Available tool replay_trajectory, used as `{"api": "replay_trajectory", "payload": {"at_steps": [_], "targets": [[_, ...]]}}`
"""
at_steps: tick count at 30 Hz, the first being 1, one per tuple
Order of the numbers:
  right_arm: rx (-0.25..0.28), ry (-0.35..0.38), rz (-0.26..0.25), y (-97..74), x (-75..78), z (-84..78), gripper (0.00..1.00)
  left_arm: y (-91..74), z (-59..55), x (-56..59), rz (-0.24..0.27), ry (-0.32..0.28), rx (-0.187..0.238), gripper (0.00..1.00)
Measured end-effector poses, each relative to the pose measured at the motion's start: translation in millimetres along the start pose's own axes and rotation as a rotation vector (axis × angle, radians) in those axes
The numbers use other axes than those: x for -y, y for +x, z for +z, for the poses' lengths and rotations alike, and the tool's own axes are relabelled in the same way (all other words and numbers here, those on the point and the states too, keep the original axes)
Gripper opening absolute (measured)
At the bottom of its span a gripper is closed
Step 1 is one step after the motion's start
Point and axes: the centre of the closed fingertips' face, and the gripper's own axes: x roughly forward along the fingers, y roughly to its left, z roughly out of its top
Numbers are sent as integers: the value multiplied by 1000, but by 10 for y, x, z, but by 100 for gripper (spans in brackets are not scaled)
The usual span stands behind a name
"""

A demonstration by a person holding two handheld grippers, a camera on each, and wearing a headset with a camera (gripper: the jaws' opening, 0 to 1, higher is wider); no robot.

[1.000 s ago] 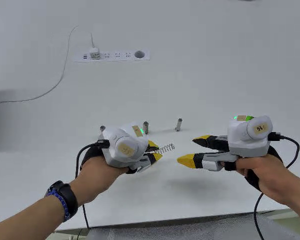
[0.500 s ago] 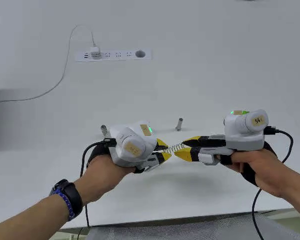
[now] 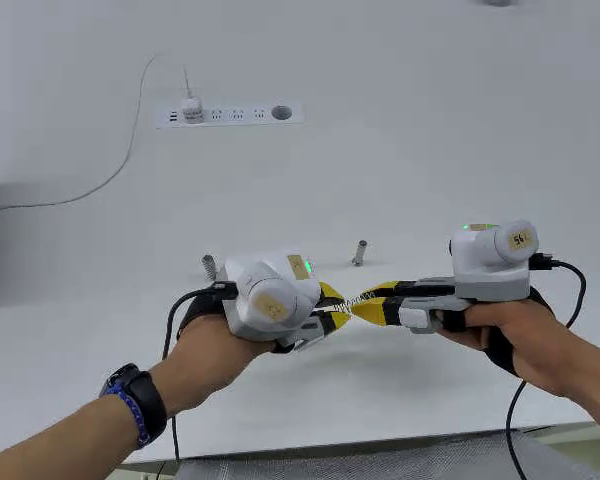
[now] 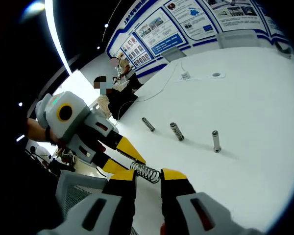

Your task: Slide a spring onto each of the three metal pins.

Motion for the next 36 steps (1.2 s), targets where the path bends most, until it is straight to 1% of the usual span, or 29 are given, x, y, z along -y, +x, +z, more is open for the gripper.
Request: {"api": "replay_trajectory", "payload": {"at_steps": [5, 8, 13, 20, 25, 30, 34, 36], "targets": [[-8, 6, 14, -9, -14, -16, 20, 6, -11, 5, -6, 8, -3, 10], [-6, 4, 25, -17, -31, -6, 18, 5, -24, 14, -8, 11, -8, 10], [-17, 6, 39, -31, -48, -13, 16, -2, -21, 35, -16, 17, -8, 10], [-29, 2, 54, -37, -77, -7, 15, -1, -18, 33, -20, 17, -5, 10], [-48, -13, 73, -36, -124, 5, 14, 5, -16, 36, -25, 11, 1, 10], [-80, -59, 88, -52, -164, 62, 12, 13, 27, 32, -32, 6, 14, 10], [-126, -135, 92, -90, -209, 119, 12, 18, 87, 22, -42, -7, 40, 10], [-153, -181, 91, -115, -185, 123, 12, 11, 124, 10, -46, -15, 53, 10]]}}
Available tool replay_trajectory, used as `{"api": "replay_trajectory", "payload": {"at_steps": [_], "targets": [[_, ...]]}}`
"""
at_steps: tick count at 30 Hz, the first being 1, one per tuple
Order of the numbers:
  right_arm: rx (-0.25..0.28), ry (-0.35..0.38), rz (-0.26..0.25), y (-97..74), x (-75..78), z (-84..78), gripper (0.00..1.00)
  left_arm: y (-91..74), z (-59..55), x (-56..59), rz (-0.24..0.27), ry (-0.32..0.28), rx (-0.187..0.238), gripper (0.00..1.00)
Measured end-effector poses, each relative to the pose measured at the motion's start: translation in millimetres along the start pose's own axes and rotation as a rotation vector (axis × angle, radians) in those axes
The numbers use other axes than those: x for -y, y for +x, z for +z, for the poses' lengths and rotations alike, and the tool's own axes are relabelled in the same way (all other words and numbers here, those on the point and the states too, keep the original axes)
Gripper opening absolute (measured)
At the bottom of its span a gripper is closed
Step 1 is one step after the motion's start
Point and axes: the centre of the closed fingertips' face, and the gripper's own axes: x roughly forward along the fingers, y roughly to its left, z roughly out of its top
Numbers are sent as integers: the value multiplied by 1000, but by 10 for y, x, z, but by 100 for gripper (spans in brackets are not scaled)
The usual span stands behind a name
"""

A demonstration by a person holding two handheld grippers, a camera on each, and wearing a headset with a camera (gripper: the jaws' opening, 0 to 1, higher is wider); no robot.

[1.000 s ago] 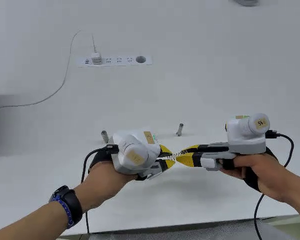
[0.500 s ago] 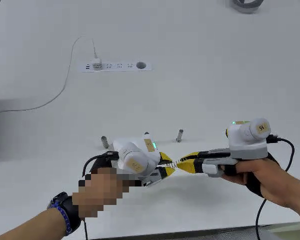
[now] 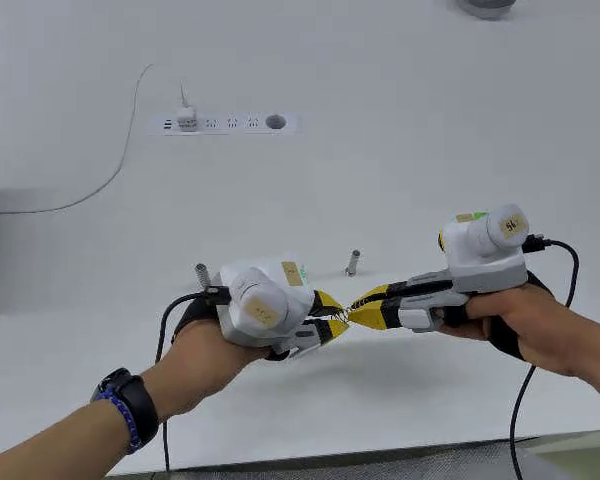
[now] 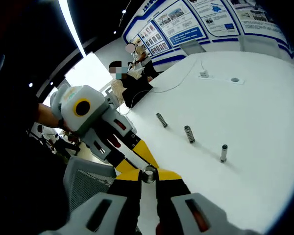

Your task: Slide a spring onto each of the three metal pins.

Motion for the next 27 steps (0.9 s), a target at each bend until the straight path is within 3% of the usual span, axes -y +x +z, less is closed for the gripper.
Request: {"api": "replay_trajectory", "payload": {"at_steps": [16, 24, 27], "targets": [[-241, -366, 46, -70, -185, 153, 12, -52, 205, 18, -64, -53, 87, 10], [-324, -487, 73, -68, -248, 103, 13, -74, 257, 64, -95, -65, 112, 10], [-353, -515, 77, -61, -201, 50, 13, -67, 258, 76, -103, -64, 115, 10]]}}
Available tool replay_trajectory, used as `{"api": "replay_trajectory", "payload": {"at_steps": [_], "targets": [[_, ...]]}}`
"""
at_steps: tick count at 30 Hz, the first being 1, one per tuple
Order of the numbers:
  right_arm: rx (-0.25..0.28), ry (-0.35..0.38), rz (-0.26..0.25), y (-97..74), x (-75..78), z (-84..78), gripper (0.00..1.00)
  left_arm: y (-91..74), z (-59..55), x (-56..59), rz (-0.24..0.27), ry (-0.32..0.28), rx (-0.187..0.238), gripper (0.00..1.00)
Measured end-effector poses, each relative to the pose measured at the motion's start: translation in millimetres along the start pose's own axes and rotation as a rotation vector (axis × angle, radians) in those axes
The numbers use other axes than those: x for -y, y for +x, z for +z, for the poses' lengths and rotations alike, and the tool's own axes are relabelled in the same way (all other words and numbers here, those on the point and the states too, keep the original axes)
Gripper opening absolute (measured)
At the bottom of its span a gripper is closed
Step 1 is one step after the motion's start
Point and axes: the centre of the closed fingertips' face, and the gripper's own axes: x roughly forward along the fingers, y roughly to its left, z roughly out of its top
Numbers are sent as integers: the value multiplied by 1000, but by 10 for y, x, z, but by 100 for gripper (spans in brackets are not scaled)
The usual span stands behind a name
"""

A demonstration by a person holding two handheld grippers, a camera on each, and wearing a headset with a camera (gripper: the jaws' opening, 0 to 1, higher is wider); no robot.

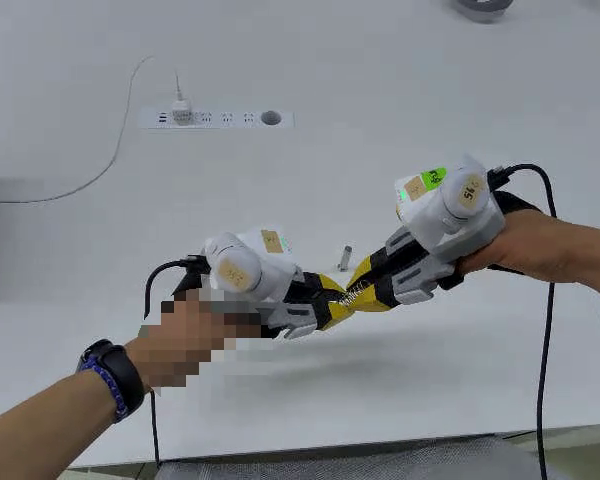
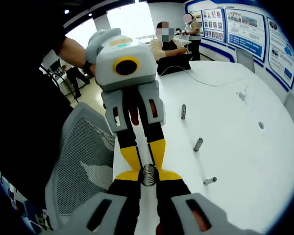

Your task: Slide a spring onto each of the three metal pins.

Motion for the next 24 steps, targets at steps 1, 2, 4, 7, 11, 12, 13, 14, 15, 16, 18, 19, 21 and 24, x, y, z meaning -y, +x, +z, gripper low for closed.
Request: {"api": "replay_trajectory", "payload": {"at_steps": [1, 2, 4, 7, 11, 12, 13, 14, 15, 16, 18, 19, 21, 24], "targets": [[-5, -2, 3, 4, 2, -10, 13, 0, -7, 7, -3, 4, -4, 10], [-9, -5, 5, 5, 5, -15, 13, 0, -11, 11, -5, 2, -5, 10], [-14, -11, 4, 9, 17, -28, 13, 1, -14, 15, -6, 0, -5, 10], [-12, -8, 4, 3, 30, -34, 13, -3, -21, 12, -5, -3, -4, 10], [-16, -9, -3, 8, 50, -51, 13, -4, -29, -17, 5, -13, -1, 11], [-17, -10, -5, 9, 53, -52, 13, -3, -31, -22, 7, -17, 0, 11], [-19, -10, -8, 10, 62, -57, 13, -1, -31, -26, 10, -19, 0, 11], [-20, -8, -9, 11, 66, -60, 13, 0, -32, -29, 11, -21, 0, 11], [-20, -7, -9, 9, 71, -62, 13, 1, -32, -32, 12, -24, 1, 11], [-20, -5, -11, 10, 78, -66, 13, 2, -36, -40, 16, -28, 1, 11], [-21, -4, -15, 6, 90, -74, 13, -2, -51, -49, 22, -31, -4, 12], [-21, -1, -19, 4, 101, -82, 13, -4, -60, -57, 26, -32, -6, 13], [-19, 6, -28, 5, 125, -106, 13, -20, -86, -79, 37, -43, -8, 15], [-21, 15, -40, 2, 132, -142, 13, -42, -150, -106, 46, -56, -14, 15]]}}
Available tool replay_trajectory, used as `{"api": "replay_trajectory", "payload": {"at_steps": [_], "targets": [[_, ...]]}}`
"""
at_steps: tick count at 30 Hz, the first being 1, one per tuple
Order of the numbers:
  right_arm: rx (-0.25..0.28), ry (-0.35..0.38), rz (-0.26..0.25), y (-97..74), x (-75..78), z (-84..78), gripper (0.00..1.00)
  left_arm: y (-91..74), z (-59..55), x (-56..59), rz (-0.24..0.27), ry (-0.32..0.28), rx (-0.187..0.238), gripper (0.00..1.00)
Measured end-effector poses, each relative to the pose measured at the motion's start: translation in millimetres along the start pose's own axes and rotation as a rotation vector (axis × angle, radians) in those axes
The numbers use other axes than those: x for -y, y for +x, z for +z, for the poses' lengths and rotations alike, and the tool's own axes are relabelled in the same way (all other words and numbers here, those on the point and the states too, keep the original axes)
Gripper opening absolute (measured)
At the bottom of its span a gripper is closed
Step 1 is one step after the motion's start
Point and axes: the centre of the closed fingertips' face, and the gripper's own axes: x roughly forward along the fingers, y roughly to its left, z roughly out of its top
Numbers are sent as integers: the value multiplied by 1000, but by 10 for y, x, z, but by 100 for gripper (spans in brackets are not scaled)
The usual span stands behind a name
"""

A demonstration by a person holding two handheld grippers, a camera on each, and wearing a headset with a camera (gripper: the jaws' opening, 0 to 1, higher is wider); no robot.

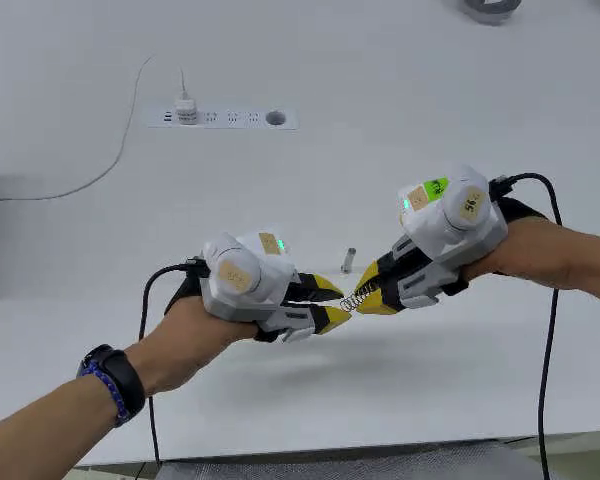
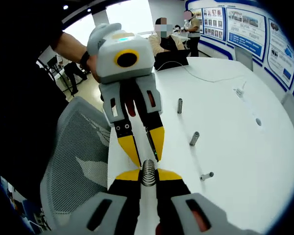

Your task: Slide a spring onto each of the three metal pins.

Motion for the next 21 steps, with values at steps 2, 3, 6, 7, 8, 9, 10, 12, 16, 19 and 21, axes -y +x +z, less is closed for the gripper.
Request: {"api": "replay_trajectory", "payload": {"at_steps": [2, 3, 6, 7, 8, 9, 10, 12, 16, 19, 21], "targets": [[0, 9, -5, -7, 4, -22, 13, -22, -39, -15, 7, -9, -5, 16], [-2, 13, -7, -8, 11, -35, 13, -32, -49, -23, 12, -12, -5, 16], [-13, 23, -19, -12, 38, -93, 13, -62, -96, -50, 26, -25, -10, 18], [-17, 27, -23, -14, 51, -113, 13, -72, -115, -69, 35, -30, -10, 18], [-20, 30, -27, -14, 60, -127, 13, -78, -129, -80, 40, -34, -12, 19], [-26, 35, -37, -12, 80, -152, 13, -88, -147, -90, 43, -42, -14, 19], [-32, 37, -43, -9, 94, -175, 13, -97, -156, -101, 49, -45, -13, 19], [-42, 42, -54, -4, 119, -224, 13, -119, -177, -129, 63, -54, -12, 19], [-56, 57, -71, -3, 158, -290, 13, -157, -223, -187, 91, -69, -13, 21], [-69, 71, -79, -4, 193, -344, 13, -196, -280, -244, 122, -71, -21, 22], [-77, 72, -81, 0, 208, -372, 13, -216, -305, -263, 130, -82, -22, 23]]}}
